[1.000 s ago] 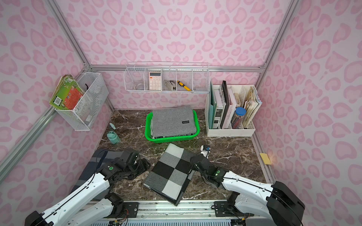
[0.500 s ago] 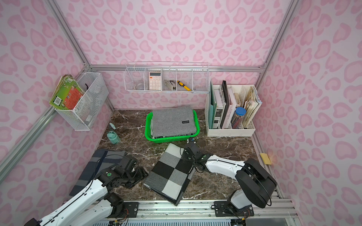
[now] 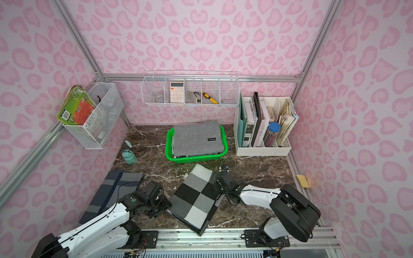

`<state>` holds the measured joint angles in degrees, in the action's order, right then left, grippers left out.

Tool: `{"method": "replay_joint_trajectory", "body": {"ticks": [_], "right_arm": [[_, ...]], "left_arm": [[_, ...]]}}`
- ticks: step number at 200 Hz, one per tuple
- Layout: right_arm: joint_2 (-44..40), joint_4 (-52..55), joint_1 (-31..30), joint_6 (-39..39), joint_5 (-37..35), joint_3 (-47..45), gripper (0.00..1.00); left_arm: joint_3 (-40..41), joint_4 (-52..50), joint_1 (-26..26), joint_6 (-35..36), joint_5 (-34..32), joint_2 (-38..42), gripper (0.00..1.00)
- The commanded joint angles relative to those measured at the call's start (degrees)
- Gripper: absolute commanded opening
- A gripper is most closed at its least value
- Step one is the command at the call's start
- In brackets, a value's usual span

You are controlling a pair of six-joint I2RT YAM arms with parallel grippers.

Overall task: Put the folded scarf in the basket
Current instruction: Adjust the scarf at the center of the board.

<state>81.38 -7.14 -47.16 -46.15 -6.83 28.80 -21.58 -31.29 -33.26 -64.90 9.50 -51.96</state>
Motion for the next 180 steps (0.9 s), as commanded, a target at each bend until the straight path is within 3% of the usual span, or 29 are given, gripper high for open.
{"method": "replay_joint_trajectory", "body": {"ticks": [1,26,55,103,153,180], "right_arm": [[-4.2,6.0,0.1,-3.8,-2.4,-4.4,0.39],[-12.6,8.6,-0.8,-7.0,-3.1,-9.0,0.40],[-21.4,8.5,-2.0,-6.5,-0.7,-14.4,0.49],[-29.4,17.1,-2.2,-7.4,-4.1,-13.0,0.53],[-35.6,19.3,-1.3,-6.3,-7.2,-10.3,0.58],[-35.9,15.6,5.7,-1.2,-1.9,-9.6,0.65]], "left_arm": [[-0.2,5.8,-0.2,-1.8,-1.0,-2.6,0.44],[-0.3,9.9,-0.2,-2.1,-4.9,-6.1,0.44],[-3.5,15.1,-0.2,-1.4,-6.7,-12.5,0.45],[-16.1,12.3,-0.2,3.8,-8.5,-24.4,0.44],[-20.4,10.0,1.6,5.7,-10.9,-23.1,0.56],[-20.3,6.5,2.3,5.2,-12.6,-21.0,0.61]]}}
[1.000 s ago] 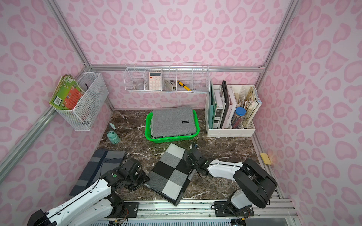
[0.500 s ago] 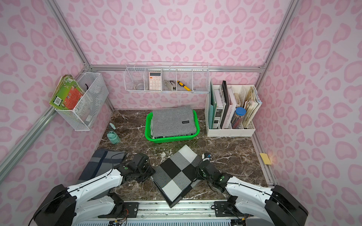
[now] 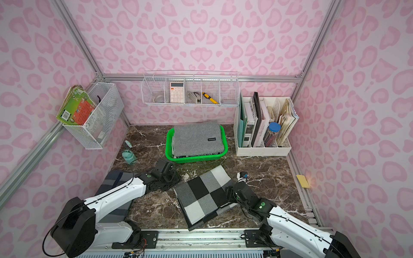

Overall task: Put the folded scarf in the basket
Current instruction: Adjust the scarf at the center of the board, then pick up the scarf at the center of the board.

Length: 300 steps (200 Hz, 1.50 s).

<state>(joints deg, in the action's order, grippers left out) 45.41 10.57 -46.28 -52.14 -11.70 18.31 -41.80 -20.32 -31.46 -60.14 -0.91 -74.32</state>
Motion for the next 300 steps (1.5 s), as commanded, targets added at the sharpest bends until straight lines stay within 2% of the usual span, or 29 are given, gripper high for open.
{"method": "replay_joint_trajectory", "body": {"ticks": [1,33,61,91,114,153,183,193,207,250,300], "right_arm": [[0.2,-2.2,5.1,5.0,3.3,1.0,0.65],[6.4,-4.5,13.3,12.9,11.1,5.3,0.69],[14.8,-6.6,16.7,18.5,16.2,9.6,0.79],[23.9,-11.3,19.1,21.9,21.2,12.6,0.82],[31.4,-13.2,21.2,24.5,25.6,16.1,0.83],[41.1,-13.0,23.5,26.5,30.8,21.5,0.75],[44.5,-12.5,23.6,26.9,31.2,22.9,0.75],[45.4,-12.2,23.6,27.2,31.3,23.2,0.75],[46.4,-11.5,23.6,27.3,30.9,23.4,0.74],[47.7,-10.5,23.6,27.6,31.1,22.7,0.74],[50.0,-11.2,22.9,25.8,31.1,22.4,0.61]], "left_arm": [[0.0,-4.6,0.5,0.4,-2.3,1.5,0.61],[3.4,-4.5,0.6,-2.0,-2.8,6.1,0.62],[5.0,-6.3,0.4,-4.0,-1.4,9.5,0.66],[7.1,-8.5,0.3,-7.2,3.0,12.6,0.73],[10.3,-7.9,-0.3,-11.2,3.9,15.5,0.77],[12.4,-6.9,-3.7,-16.3,2.1,17.0,0.77],[13.9,-3.9,-7.2,-21.0,-0.3,15.1,0.77],[14.6,-2.4,-7.8,-22.3,-0.7,14.1,0.74],[15.2,-0.3,-8.6,-23.3,-1.1,12.4,0.71],[14.9,2.5,-10.1,-25.7,-0.6,7.6,0.70],[14.9,3.7,-10.1,-26.5,-1.0,4.0,0.65]]}}
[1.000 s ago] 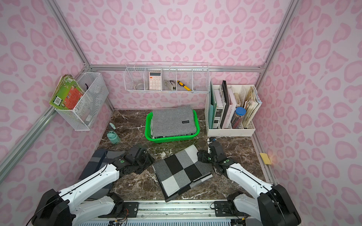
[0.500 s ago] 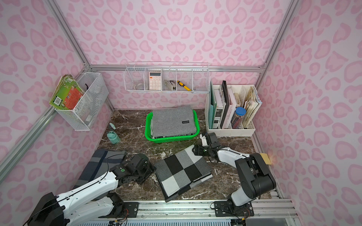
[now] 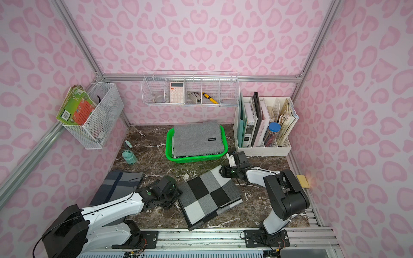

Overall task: Put the folded scarf in the basket
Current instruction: Pick up the scarf at the center of the board.

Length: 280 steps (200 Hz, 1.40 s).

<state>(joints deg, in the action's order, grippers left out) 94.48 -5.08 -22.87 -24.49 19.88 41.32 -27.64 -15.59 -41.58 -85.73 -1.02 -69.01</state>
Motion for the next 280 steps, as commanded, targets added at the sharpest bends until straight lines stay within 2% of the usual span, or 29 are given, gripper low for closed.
{"method": "replay_joint_trajectory", "body": {"ticks": [1,24,55,68,86,119,135,149,183,190,247,280], "right_arm": [[0.9,4.4,-0.6,-1.9,-0.5,-0.6,0.60],[0.8,3.7,-1.6,-3.8,0.1,-1.0,0.58],[0.2,1.7,-3.0,-7.4,-1.6,-3.1,0.55],[0.1,0.2,-3.5,-8.5,-1.8,-4.2,0.51],[0.3,-1.3,-4.2,-9.5,-1.4,-5.3,0.39],[-0.4,-0.9,-5.4,-9.8,-2.8,-6.1,0.37],[-1.6,-0.7,-5.8,-10.6,-3.3,-6.9,0.32],[-3.8,-1.5,-6.0,-11.8,-3.5,-8.2,0.20],[-10.3,-1.9,-6.7,-14.3,-5.2,-10.1,0.04],[-11.3,-1.8,-6.9,-14.6,-5.4,-10.1,0.00],[-18.6,-1.9,-8.1,-15.7,-8.5,-9.6,0.00],[-22.7,-1.1,-8.1,-15.2,-12.0,-8.8,0.00]], "left_arm": [[0.7,-1.0,0.0,-0.9,-1.0,-1.3,0.65],[1.0,0.3,0.0,0.3,-1.6,-3.2,0.54],[-0.8,1.5,0.3,3.5,0.2,-7.0,0.49],[-1.0,3.5,0.3,4.5,1.7,-8.8,0.48],[-0.8,5.7,0.4,4.6,3.1,-11.1,0.45],[-2.2,9.3,0.9,8.1,4.6,-12.5,0.39],[-3.2,8.4,1.5,10.2,5.2,-12.6,0.31],[-3.3,8.5,2.5,11.6,6.3,-12.3,0.21],[-3.0,7.8,5.2,14.3,8.3,-9.7,0.00],[-3.1,7.6,5.6,15.4,8.6,-8.7,0.00],[-7.3,0.1,6.9,27.3,8.2,-0.8,0.00],[-10.5,-7.9,7.2,32.9,5.3,2.8,0.00]]}}
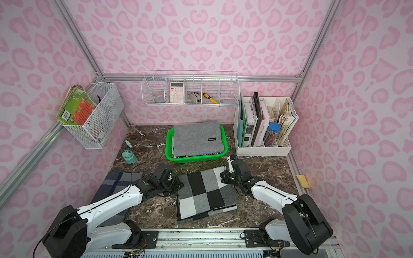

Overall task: Put the folded scarf in the basket
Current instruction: Pick up the scarf at the center of the board.

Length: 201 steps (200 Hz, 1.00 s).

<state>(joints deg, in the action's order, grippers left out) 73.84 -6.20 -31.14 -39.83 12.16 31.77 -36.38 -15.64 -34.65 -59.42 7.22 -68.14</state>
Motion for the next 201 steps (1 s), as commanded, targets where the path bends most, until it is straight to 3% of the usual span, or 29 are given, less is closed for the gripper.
{"method": "replay_joint_trajectory", "body": {"ticks": [1,38,88,127,174,201], "right_arm": [[-2.1,0.0,0.2,0.1,-4.3,0.7,0.00],[-3.7,-0.5,1.9,-0.1,-3.5,1.1,0.00],[-7.1,-2.7,1.9,1.0,0.7,2.2,0.00],[-8.2,1.1,1.8,3.5,0.3,8.3,0.00],[-6.6,0.6,1.8,5.5,-1.8,14.8,0.00],[-2.8,1.5,2.5,7.5,-4.4,20.0,0.00]], "left_arm": [[-1.8,-8.0,0.3,6.7,-3.1,2.0,0.00],[-1.6,-10.8,0.6,9.6,-6.8,5.8,0.00],[-1.4,-5.8,0.5,16.1,-9.2,13.0,0.00],[-4.3,-6.1,0.6,19.5,-11.7,17.9,0.00],[-13.3,-5.4,0.9,26.1,-13.0,12.9,0.00],[-18.6,-3.2,4.5,28.2,-11.7,7.4,0.00]]}}
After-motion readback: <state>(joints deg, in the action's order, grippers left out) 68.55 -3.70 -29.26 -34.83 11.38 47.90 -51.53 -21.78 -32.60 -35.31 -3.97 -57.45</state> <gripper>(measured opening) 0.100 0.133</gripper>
